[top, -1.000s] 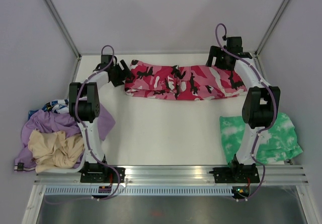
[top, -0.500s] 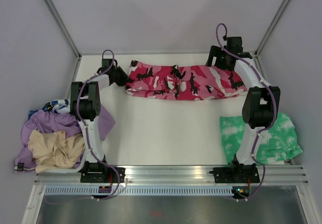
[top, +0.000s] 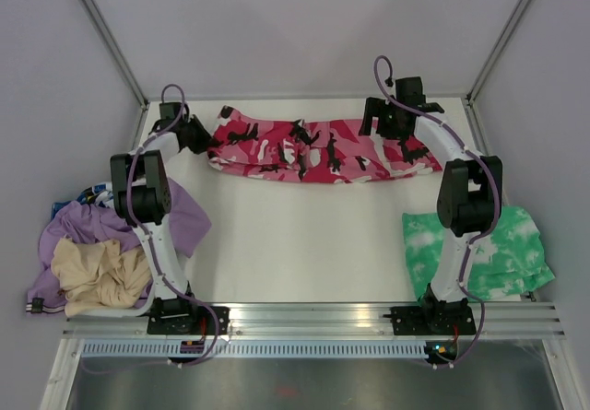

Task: Fold and stack the trousers
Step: Fold the trousers

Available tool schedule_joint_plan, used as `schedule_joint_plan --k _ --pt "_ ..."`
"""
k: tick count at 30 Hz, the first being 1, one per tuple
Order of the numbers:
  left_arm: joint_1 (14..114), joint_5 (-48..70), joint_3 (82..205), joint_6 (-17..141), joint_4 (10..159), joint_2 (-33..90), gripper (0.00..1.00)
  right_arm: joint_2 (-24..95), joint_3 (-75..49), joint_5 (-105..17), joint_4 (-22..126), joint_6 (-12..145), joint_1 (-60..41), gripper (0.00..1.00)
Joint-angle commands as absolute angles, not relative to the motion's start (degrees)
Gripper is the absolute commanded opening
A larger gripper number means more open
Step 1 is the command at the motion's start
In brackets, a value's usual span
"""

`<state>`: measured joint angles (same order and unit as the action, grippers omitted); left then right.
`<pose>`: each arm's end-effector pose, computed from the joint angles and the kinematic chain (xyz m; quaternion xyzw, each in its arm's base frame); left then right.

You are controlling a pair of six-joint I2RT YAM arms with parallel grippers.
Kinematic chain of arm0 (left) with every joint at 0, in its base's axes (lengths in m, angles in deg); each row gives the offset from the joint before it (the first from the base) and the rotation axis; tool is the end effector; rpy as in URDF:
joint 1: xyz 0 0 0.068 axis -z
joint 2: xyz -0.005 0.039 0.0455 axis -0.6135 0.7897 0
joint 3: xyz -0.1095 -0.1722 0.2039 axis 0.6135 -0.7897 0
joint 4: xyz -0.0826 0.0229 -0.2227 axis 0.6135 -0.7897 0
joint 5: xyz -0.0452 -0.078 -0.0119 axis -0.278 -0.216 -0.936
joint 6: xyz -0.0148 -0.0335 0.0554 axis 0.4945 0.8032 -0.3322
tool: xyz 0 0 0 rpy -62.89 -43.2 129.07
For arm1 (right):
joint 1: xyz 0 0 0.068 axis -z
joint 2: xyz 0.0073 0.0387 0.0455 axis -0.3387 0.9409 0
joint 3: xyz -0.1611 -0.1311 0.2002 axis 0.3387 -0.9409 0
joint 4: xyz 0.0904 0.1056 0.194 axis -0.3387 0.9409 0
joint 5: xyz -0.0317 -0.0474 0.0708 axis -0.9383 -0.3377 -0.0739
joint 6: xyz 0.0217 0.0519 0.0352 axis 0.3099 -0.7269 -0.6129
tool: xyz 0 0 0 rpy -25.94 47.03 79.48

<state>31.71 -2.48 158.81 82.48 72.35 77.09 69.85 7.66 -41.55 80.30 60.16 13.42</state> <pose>0.4727 0.0311 0.1744 -0.2312 0.8852 -0.2524 0.3152 0.4482 0.0598 0.2563 0.0214 0.9307 0.1444 0.3353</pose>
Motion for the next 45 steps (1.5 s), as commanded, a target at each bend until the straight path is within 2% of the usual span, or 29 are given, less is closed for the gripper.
schedule_joint_plan --k 1,9,14,21,28,36,45 --pt "27.9 4.6 163.1 74.5 70.8 70.5 0.02 69.5 7.9 -40.2 76.9 59.2 12.4 0.98" --pt "27.9 11.7 172.5 66.8 62.8 68.9 0.02 70.4 8.5 -39.8 75.3 57.3 10.9 0.98" --pt "28.6 14.6 178.4 66.2 59.2 66.9 0.02 71.3 9.5 -45.5 76.9 56.7 11.1 0.98" --pt "32.7 21.5 188.0 62.5 53.0 66.0 0.02 72.7 7.1 -43.1 73.8 58.8 10.8 0.98" --pt "33.4 29.1 191.5 57.5 50.9 64.8 0.02 78.1 8.8 -42.8 72.2 59.0 7.5 0.96" --pt "33.4 31.0 205.1 55.6 44.2 70.2 0.02 80.6 15.8 -37.5 71.1 54.7 5.7 0.96" --pt "35.6 29.5 205.6 53.8 46.1 69.7 0.02 76.1 13.1 -42.9 73.6 59.3 7.9 0.96"
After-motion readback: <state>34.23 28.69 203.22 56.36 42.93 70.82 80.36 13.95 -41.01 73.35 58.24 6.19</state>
